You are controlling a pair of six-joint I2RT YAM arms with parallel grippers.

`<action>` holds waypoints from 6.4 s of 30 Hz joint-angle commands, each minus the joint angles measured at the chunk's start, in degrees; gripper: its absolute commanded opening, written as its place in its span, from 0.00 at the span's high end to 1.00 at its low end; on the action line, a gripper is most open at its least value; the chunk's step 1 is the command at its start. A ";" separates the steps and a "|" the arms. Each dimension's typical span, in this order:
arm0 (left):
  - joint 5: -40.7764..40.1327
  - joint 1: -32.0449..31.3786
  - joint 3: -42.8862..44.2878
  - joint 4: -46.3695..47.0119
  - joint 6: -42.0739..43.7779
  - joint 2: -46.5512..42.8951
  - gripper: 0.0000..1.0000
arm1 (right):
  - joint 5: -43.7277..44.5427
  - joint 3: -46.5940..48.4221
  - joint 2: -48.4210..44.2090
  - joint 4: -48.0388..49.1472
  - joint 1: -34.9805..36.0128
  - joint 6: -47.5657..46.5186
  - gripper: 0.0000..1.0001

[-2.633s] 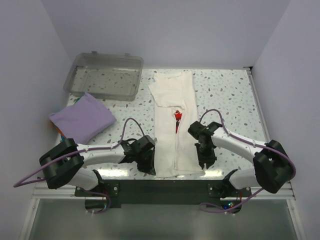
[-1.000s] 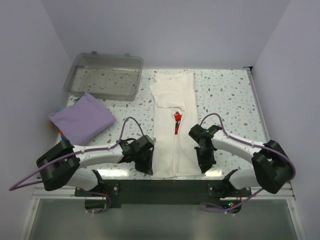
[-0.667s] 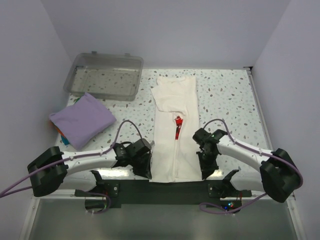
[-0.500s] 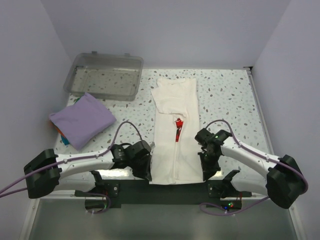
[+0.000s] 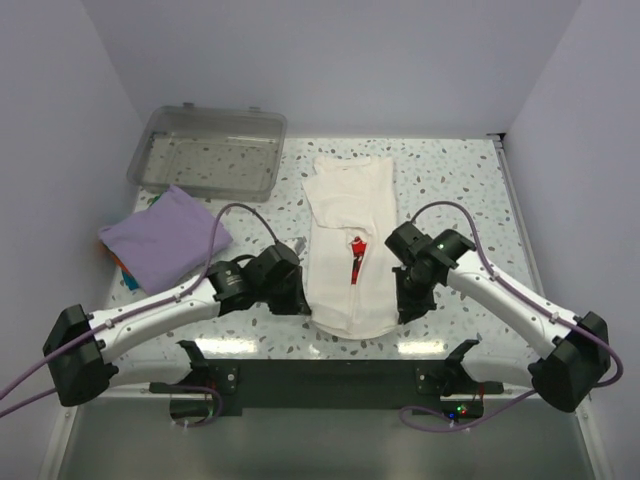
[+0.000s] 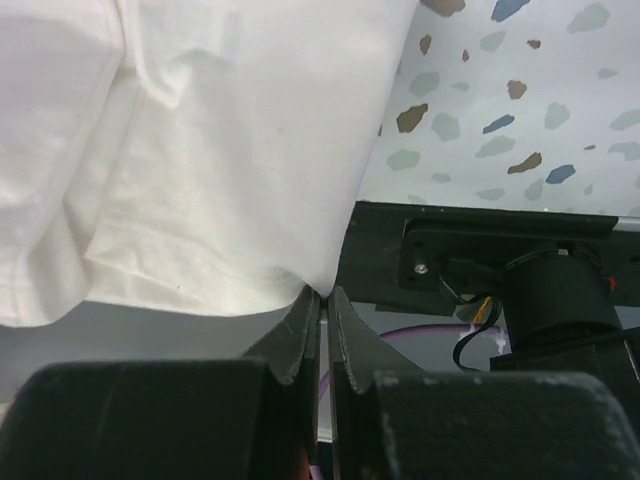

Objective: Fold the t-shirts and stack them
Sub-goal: Fold the tshirt

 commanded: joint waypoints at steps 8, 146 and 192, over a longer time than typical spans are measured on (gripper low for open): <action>-0.61 7.38 5.24 7.21 9.12 7.71 1.00 | 12.22 9.33 11.51 6.24 -0.62 3.11 1.00; 7.83 8.44 -3.38 0.70 10.26 -0.18 0.49 | -2.45 -1.31 4.59 4.14 -17.32 -11.39 0.40; 8.37 -3.78 7.09 21.63 17.74 39.01 0.48 | 9.59 25.34 38.52 20.92 -21.09 -17.72 1.00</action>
